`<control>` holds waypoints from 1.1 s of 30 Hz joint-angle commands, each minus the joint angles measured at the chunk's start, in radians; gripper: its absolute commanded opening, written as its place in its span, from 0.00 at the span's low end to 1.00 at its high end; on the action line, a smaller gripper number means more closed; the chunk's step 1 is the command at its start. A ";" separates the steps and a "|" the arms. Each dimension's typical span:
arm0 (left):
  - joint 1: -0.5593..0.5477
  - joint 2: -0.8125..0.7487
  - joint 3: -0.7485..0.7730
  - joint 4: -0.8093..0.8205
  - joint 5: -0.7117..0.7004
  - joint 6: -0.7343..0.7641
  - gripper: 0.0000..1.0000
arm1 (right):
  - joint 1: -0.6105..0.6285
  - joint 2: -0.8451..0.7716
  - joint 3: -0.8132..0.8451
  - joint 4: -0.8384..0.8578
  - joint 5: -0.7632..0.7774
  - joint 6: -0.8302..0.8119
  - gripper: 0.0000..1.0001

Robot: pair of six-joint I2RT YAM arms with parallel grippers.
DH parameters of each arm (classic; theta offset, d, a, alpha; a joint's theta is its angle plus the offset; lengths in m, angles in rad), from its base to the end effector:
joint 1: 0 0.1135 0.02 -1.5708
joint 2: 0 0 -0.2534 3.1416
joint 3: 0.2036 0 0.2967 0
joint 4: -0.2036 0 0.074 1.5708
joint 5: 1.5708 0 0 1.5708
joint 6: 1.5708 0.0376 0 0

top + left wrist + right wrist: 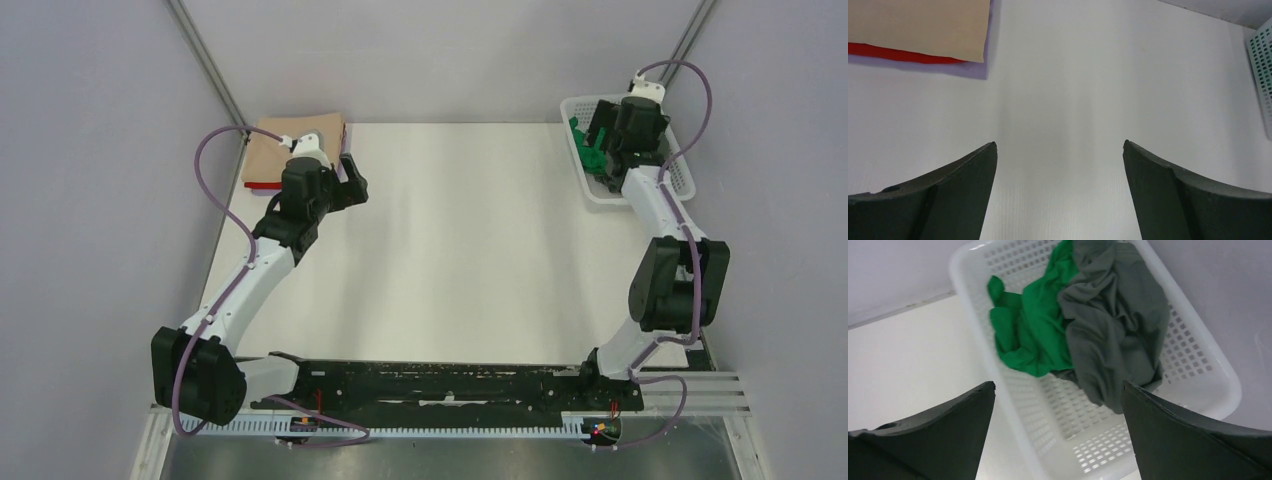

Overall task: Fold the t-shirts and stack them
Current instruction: Grab crumpled tshirt from bin with the right arm

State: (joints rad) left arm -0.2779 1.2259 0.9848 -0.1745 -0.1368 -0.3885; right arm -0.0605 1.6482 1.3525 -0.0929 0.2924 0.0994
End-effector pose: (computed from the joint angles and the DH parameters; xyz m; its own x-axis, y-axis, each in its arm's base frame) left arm 0.3212 -0.0863 0.2959 -0.4168 -0.2713 -0.8676 -0.0066 0.9553 -0.2956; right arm 0.4354 -0.0372 0.2972 -0.3442 0.1161 -0.9317 0.3601 0.9328 -0.0168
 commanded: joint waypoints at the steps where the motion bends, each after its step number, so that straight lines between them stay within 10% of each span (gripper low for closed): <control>1: 0.002 -0.006 0.044 -0.007 -0.033 -0.002 1.00 | -0.089 0.127 0.150 -0.157 -0.007 -0.005 0.98; 13: 0.002 0.025 0.051 -0.029 0.012 -0.021 1.00 | -0.229 0.388 0.339 -0.197 -0.213 -0.069 0.78; 21: 0.002 0.027 0.048 -0.037 0.018 -0.040 1.00 | -0.250 0.407 0.436 -0.192 -0.280 -0.064 0.00; 33: 0.002 -0.067 -0.025 -0.017 -0.066 -0.093 1.00 | -0.250 0.057 0.420 0.026 -0.435 -0.049 0.00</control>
State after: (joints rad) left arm -0.2779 1.2129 0.9745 -0.2157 -0.1497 -0.4034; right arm -0.3061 1.8858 1.7447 -0.2512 -0.0322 0.0296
